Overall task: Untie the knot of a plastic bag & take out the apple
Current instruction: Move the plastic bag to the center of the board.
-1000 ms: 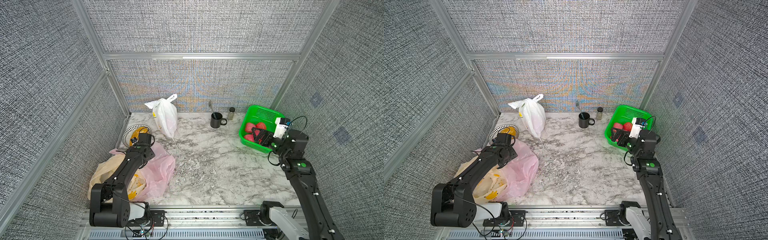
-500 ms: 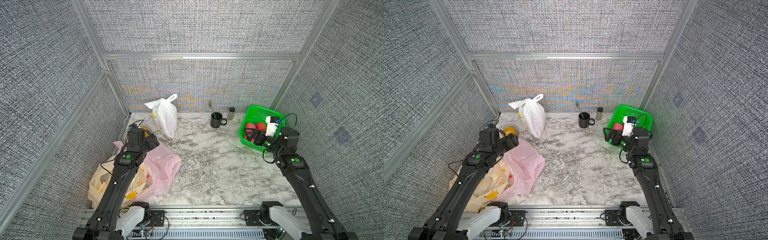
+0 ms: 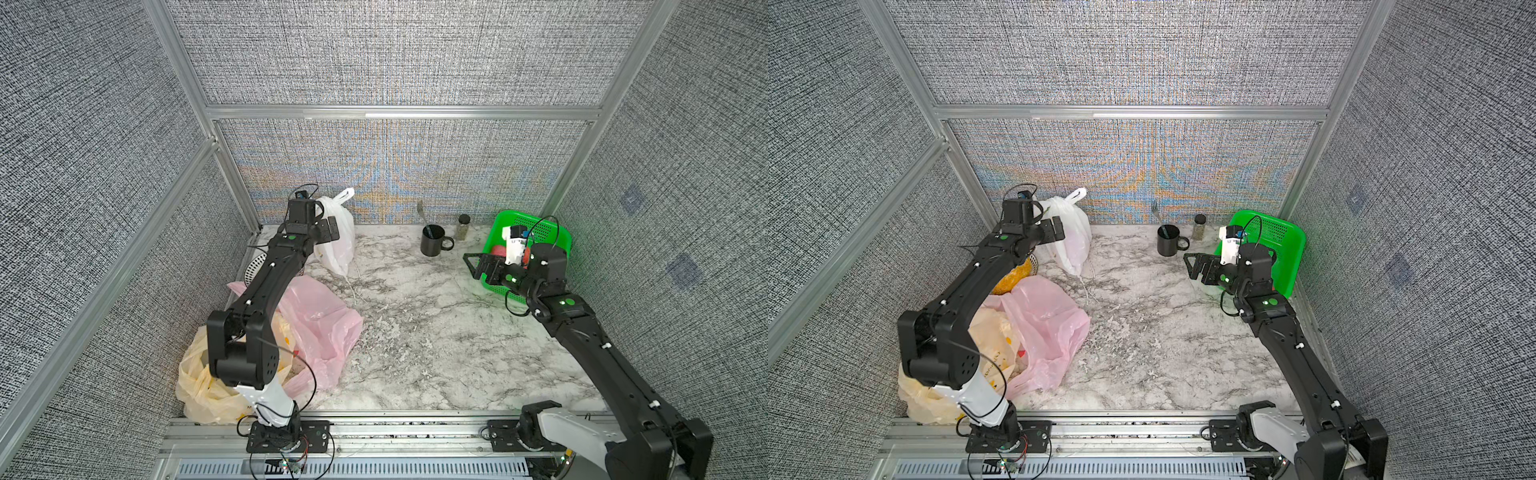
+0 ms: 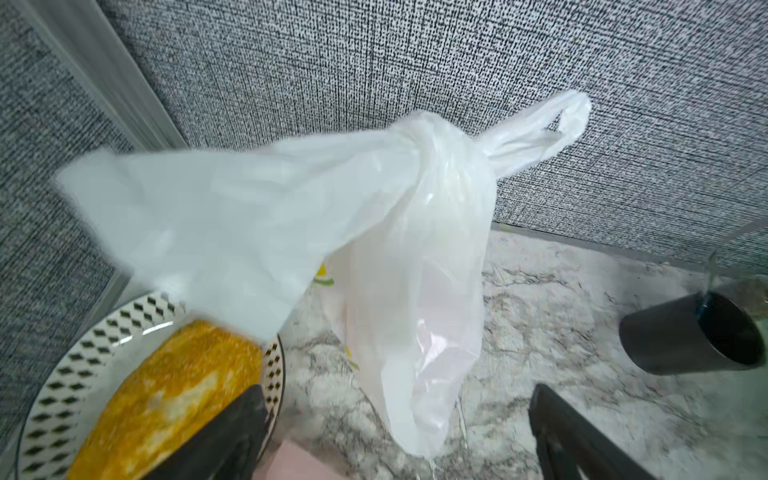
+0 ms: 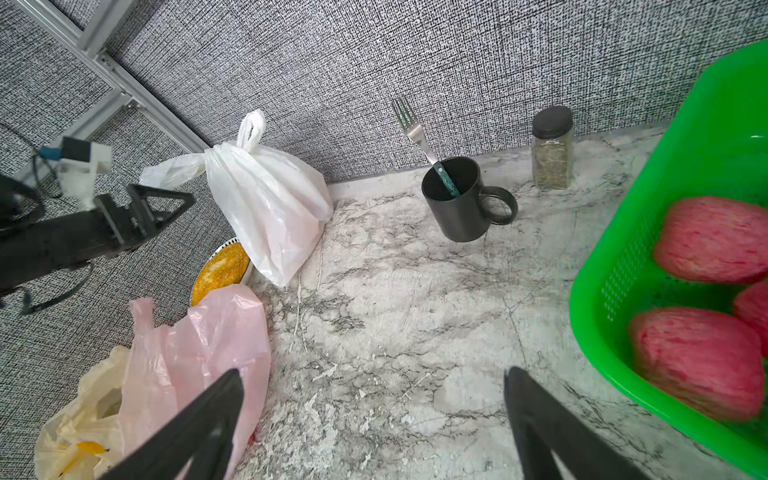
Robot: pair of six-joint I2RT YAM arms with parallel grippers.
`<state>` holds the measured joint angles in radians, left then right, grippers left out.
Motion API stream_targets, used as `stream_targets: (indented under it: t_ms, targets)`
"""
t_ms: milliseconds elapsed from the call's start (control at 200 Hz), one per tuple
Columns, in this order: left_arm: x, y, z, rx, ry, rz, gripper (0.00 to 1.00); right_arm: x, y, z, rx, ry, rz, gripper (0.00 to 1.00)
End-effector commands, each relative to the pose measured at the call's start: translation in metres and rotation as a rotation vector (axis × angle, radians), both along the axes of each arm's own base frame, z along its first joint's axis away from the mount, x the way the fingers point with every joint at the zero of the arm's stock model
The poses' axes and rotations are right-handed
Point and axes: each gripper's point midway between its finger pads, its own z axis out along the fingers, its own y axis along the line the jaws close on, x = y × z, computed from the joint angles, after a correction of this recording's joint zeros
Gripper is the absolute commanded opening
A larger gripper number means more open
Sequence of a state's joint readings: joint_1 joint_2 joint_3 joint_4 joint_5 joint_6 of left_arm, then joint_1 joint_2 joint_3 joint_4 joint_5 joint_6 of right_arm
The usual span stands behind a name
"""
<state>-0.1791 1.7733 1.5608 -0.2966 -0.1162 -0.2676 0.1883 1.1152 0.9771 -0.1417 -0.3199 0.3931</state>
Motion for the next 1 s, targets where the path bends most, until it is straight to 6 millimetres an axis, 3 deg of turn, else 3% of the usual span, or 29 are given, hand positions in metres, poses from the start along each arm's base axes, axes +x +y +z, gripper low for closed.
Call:
stream_targets:
  t_ms: [0, 115, 150, 180, 220, 255, 395, 460, 520, 671, 701, 721, 806, 896, 996]
  targets:
    - [0.038, 0.005, 0.014, 0.092, -0.113, 0.014, 0.97, 0.006, 0.002, 0.008, -0.003, -0.029, -0.002, 0.98]
    - [0.066, 0.012, 0.006, 0.125, -0.115, 0.073, 0.87, 0.01, 0.004, 0.005, -0.011, -0.016, 0.003, 0.98]
    - [0.076, 0.01, -0.01, 0.129, -0.089, 0.068, 0.83, 0.011, 0.005, 0.004, -0.013, -0.013, 0.006, 0.98]
    - [0.081, 0.008, -0.013, 0.127, -0.084, 0.062, 0.75, 0.012, 0.005, 0.003, -0.016, -0.009, 0.005, 0.98]
    - [0.087, 0.007, -0.019, 0.127, -0.065, 0.061, 0.52, 0.013, 0.005, 0.003, -0.018, -0.009, 0.003, 0.98]
    - [0.091, 0.006, -0.026, 0.125, -0.043, 0.064, 0.39, 0.014, 0.005, 0.002, -0.019, -0.007, 0.003, 0.98]
    - [0.094, -0.008, -0.046, 0.088, 0.046, 0.002, 0.17, 0.017, 0.008, 0.002, -0.023, -0.006, 0.012, 0.98]
    - [0.092, -0.018, -0.046, 0.055, 0.048, -0.047, 0.01, 0.016, 0.009, 0.002, -0.024, -0.006, 0.017, 0.98]
    - [0.087, -0.03, -0.038, 0.003, 0.017, -0.106, 0.0, 0.015, 0.01, 0.001, -0.024, -0.005, 0.024, 0.98]
    - [0.06, -0.07, 0.006, -0.086, -0.092, -0.252, 0.0, 0.008, 0.019, 0.003, -0.019, -0.015, 0.061, 0.98]
    - [0.054, -0.082, 0.007, -0.091, -0.095, -0.292, 0.0, 0.007, 0.022, 0.004, -0.018, -0.018, 0.073, 0.98]
    - [0.045, -0.09, 0.025, -0.093, -0.126, -0.322, 0.0, 0.006, 0.024, 0.004, -0.017, -0.021, 0.083, 0.98]
    - [0.013, -0.126, 0.047, -0.103, -0.156, -0.448, 0.0, 0.003, 0.035, 0.002, -0.02, -0.013, 0.118, 0.98]
    - [-0.026, -0.161, 0.058, -0.118, -0.17, -0.564, 0.0, 0.0, 0.048, 0.002, -0.028, -0.014, 0.161, 0.97]
    - [-0.068, -0.188, 0.049, -0.119, -0.157, -0.639, 0.0, -0.004, 0.062, 0.011, -0.028, -0.039, 0.201, 0.92]
